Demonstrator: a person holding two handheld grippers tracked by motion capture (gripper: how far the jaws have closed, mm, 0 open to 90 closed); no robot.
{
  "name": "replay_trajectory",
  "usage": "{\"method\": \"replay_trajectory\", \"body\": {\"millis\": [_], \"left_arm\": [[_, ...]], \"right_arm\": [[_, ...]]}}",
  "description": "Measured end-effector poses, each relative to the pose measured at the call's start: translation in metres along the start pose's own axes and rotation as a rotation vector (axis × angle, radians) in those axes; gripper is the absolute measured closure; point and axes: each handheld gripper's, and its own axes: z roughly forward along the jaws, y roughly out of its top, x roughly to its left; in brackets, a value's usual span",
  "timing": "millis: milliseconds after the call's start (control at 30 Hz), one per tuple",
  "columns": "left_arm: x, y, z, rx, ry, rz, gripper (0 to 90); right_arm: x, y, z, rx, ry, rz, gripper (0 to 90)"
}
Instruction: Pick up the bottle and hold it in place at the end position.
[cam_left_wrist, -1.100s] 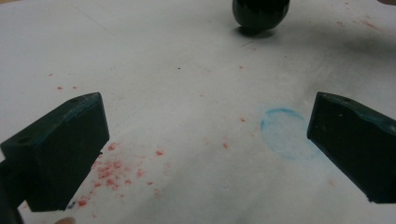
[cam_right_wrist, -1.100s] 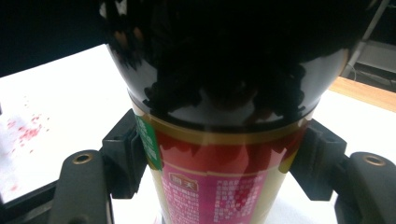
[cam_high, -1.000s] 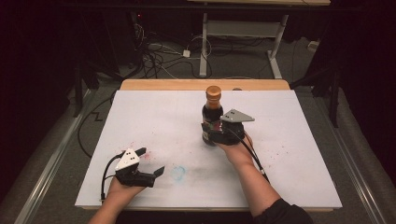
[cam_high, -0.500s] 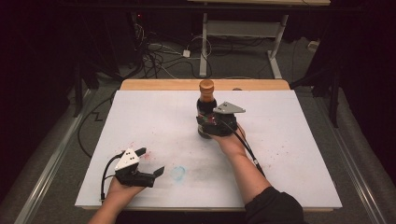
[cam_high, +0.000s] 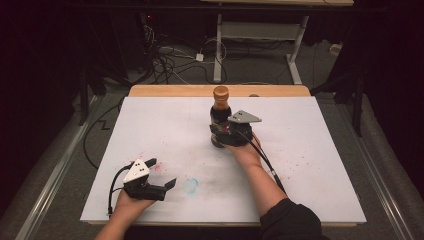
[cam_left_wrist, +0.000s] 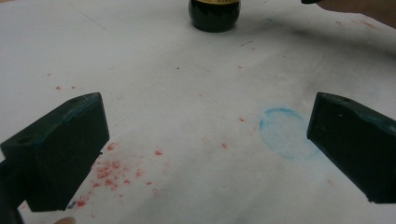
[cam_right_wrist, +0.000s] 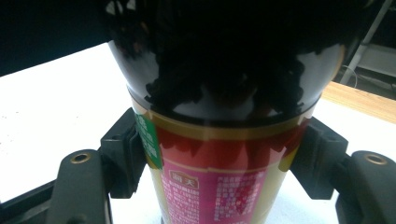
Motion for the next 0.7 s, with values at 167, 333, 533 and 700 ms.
{"method": "replay_trajectory", "body": {"millis": [167, 333, 533, 700], "left_arm": [[-0.0004, -0.0005, 0.0002, 0.002, 0.003, 0.008, 0.0], [-0.0001, -0.0003, 0.0004, 0.006, 0.002, 0.006, 0.0], [-0.0002, -0.0003, 0.0004, 0.008, -0.001, 0.006, 0.0], [-0.0003, -0.0006, 0.0006, 0.012, -0.001, 0.009, 0.0]], "right_arm": [[-0.0005, -0.0025, -0.0013, -0.013, 0.0, -0.011, 30.8], [0.0001, -0.0024, -0.0008, -0.012, -0.003, 0.002, 30.3], [-0.0012, -0.002, -0.0007, -0.004, 0.009, 0.021, 26.4], [-0.0043, -0.003, -0.0031, 0.036, 0.016, 0.047, 15.0]]}}
